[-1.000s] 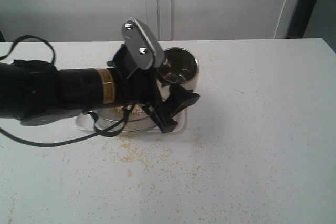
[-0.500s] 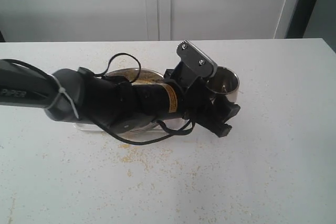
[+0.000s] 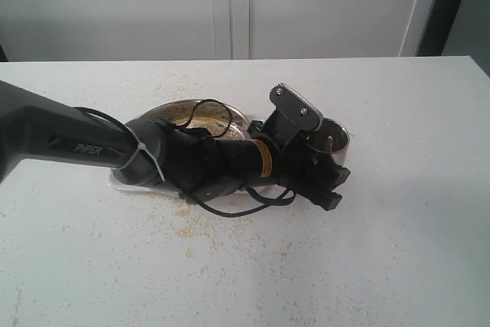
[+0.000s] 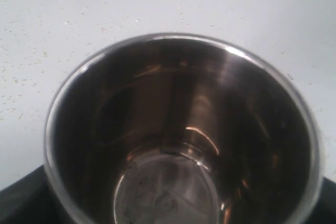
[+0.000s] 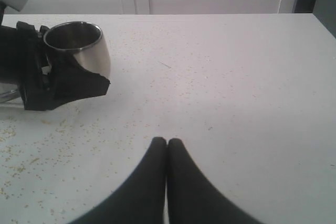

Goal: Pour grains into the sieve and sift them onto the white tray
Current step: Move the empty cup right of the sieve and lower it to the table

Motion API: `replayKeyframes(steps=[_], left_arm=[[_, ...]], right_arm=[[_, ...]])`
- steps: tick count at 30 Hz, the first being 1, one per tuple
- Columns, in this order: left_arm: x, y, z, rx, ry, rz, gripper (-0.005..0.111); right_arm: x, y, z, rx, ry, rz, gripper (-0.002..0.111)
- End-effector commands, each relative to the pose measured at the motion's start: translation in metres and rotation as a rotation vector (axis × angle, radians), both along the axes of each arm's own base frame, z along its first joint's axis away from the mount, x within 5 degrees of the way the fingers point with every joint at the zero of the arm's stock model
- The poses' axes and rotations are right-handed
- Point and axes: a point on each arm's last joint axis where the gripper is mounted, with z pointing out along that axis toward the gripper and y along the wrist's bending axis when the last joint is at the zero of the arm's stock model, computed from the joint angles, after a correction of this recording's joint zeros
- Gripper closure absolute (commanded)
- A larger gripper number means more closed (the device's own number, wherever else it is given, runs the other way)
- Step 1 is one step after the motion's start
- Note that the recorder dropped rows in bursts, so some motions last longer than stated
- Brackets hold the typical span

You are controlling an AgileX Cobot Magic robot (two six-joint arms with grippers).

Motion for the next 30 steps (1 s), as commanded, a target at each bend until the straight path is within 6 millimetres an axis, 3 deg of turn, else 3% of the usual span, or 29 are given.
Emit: replayKeyframes(steps=[1, 12, 23, 26, 30], left_arm=[[0.000, -0.004, -0.008, -0.014, 0.018, 0.000, 0.107], [0.000, -0.005, -0.014, -0.033, 0.050, 0.009, 0.107], [-0.001, -0.006, -0.033, -0.014, 0.085, 0.002, 0.105], [-0.001, -0.006, -0.034, -0.005, 0.075, -0.012, 0.091], [-0.001, -0.006, -0.034, -0.007, 0.083, -0.008, 0.059]], right_arm=[[0.000, -0.001, -0.001, 0.004, -0.007, -0.011, 0.108], [0.000, -0.001, -0.001, 0.004, -0.007, -0.011, 0.108], [0.000, -0.001, -0.001, 0.004, -0.007, -0.011, 0.108], [0.000, -0.001, -0.001, 0.004, -0.007, -0.011, 0.108], [0.000, -0.001, -0.001, 0.004, -0.007, -0.011, 0.108]])
